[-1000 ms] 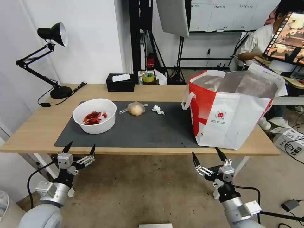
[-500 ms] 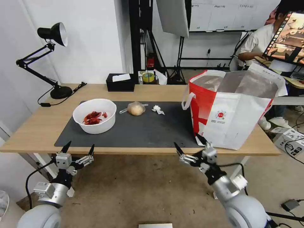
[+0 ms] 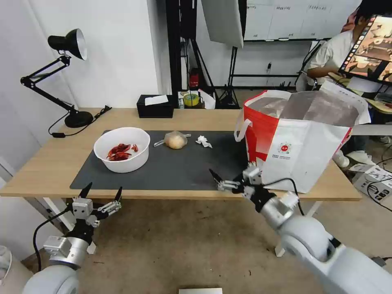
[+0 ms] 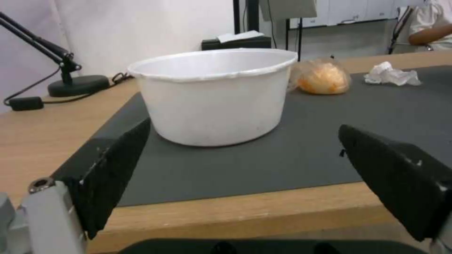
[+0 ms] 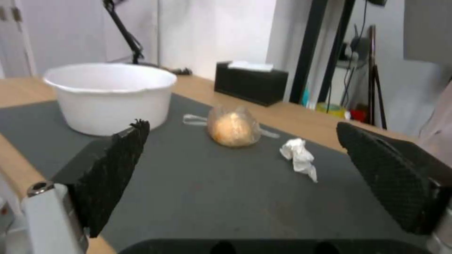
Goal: Pick up the trash from the table and place it into the takeout bag.
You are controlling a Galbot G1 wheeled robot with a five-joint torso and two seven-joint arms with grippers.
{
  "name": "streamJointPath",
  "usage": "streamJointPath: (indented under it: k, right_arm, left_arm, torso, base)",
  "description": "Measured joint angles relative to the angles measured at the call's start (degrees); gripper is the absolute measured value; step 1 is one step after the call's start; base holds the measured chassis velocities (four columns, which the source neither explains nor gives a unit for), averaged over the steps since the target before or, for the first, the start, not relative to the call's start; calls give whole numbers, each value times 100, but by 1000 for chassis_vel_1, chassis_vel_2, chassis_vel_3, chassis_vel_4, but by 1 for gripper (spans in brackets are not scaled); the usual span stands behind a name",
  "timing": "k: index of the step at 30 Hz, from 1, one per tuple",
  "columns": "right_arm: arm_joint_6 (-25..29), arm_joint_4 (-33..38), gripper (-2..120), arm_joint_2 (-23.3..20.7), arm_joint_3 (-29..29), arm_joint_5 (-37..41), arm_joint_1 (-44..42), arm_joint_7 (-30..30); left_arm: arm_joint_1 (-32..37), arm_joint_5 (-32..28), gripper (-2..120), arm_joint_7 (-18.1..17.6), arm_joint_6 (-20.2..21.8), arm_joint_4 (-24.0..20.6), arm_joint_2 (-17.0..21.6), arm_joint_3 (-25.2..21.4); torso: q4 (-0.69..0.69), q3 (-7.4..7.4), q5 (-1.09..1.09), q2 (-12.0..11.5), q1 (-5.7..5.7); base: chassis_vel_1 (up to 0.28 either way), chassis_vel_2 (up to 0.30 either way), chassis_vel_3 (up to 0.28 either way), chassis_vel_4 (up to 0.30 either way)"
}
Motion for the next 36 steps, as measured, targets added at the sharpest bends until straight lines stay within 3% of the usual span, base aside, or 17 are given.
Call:
streamJointPath:
  k: [9,13,20,36]
  right_arm:
    - [-807,-922,100,617,-1158,713,1567,1078]
    - [-945,-1188,100,795,-1361,933,1954,1380]
    - [-1199,-2151,100,1504,-1720,1579,2782,2197]
    - [-1509,-4107,100,2536,-2231,1717,3780,2527]
  left_arm:
    - [17,-7,100,-18,-38,-1,6,32]
    - [16,-9,100,-21,-52,11,-14,33]
    - [11,74,100,-26,-59,1,-120,147]
    - [106,136,100,-31,-94,-65,-219,117]
  torso:
    - [0,0,-2,0,0]
    - [-1,0,-1,0,0]
    - [0,0,-1,0,-1]
    - [0,-1,-1,0,0]
  base:
    - [0,0,0,0]
    - [0,0,0,0]
    - [0,0,0,0]
    - [0,0,0,0]
